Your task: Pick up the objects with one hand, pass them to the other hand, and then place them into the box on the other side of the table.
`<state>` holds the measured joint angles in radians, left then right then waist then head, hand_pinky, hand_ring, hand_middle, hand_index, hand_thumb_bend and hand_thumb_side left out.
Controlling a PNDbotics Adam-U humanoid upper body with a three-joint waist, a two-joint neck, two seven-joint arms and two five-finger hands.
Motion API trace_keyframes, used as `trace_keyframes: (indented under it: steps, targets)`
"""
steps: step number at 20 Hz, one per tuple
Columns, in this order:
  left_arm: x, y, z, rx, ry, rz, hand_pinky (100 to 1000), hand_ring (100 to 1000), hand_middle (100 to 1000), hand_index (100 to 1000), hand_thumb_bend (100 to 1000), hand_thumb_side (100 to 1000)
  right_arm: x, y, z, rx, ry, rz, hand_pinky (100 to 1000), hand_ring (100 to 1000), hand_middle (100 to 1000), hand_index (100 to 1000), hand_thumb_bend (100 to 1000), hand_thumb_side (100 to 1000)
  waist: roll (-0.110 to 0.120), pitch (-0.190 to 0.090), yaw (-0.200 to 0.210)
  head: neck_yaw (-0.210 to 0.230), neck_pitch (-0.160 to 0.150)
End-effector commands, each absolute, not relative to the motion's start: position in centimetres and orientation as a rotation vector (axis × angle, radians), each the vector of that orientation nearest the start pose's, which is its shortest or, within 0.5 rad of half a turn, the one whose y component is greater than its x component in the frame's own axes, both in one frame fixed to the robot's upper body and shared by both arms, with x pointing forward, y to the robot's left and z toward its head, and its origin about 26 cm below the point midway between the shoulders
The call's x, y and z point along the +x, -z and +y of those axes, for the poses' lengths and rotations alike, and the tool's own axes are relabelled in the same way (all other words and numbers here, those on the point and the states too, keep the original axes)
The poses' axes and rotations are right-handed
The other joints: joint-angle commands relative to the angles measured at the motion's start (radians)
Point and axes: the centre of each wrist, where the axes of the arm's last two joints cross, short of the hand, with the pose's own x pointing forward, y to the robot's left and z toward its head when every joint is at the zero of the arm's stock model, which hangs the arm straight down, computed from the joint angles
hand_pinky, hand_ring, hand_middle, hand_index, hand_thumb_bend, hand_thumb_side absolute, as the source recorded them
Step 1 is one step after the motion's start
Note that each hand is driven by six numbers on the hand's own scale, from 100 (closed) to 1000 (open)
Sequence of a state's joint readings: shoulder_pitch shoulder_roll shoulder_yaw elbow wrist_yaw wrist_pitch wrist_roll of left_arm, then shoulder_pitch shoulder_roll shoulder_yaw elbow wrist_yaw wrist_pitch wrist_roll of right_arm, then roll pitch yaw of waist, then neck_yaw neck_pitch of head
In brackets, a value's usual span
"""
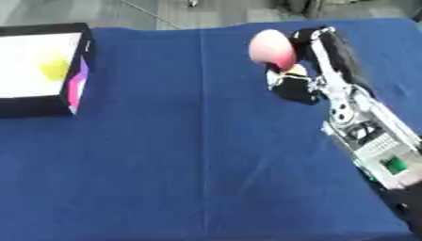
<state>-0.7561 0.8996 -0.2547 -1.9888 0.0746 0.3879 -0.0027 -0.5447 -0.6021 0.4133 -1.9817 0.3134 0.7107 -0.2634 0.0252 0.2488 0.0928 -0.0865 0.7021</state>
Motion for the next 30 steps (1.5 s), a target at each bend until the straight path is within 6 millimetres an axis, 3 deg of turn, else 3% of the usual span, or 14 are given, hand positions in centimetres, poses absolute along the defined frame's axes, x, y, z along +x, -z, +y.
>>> trace_keyframes:
  steps: [1,6,12,22,26,30]
  targets:
    - [29.2,-35.4,23.6,0.605,1.152,-2.027,821,790,739,882,715,483,29.7,-23.4,-17.4,-0.879,-0.597,-1.863,698,589,455,509,100,100,0.002,-0.029,0.003,-0.011,0.004]
    - [29.1,-35.4,21.1,0.559,1.451,-1.883,835,812,777,913,719,376,29.2,-23.0,-15.1,-0.850,-0.580,-1.899,695,588,455,509,100,100,0.006,-0.031,0.010,-0.036,0.010]
    - [28.9,-34.6,18.0,0.650,1.639,-1.756,843,827,803,948,742,395,28.7,-22.8,-13.5,-0.851,-0.593,-1.940,695,589,456,510,100,100,0.011,-0.033,0.019,-0.054,0.015]
    - [28.4,-32.6,14.1,0.804,1.674,-1.635,844,833,812,923,691,362,28.0,-22.3,-11.7,-0.829,-0.579,-1.993,688,588,457,512,100,100,0.014,-0.032,0.025,-0.044,0.014]
    - [28.3,-32.6,13.3,0.875,1.624,-1.678,836,824,801,911,576,382,27.6,-21.9,-11.0,-0.783,-0.638,-2.020,698,591,459,514,100,100,0.013,-0.028,0.027,-0.036,0.008]
    - [28.0,-32.5,12.4,0.895,1.599,-1.734,832,817,790,891,561,392,27.4,-21.8,-10.6,-0.744,-0.707,-2.046,704,593,460,514,100,100,0.010,-0.027,0.026,-0.027,0.007]
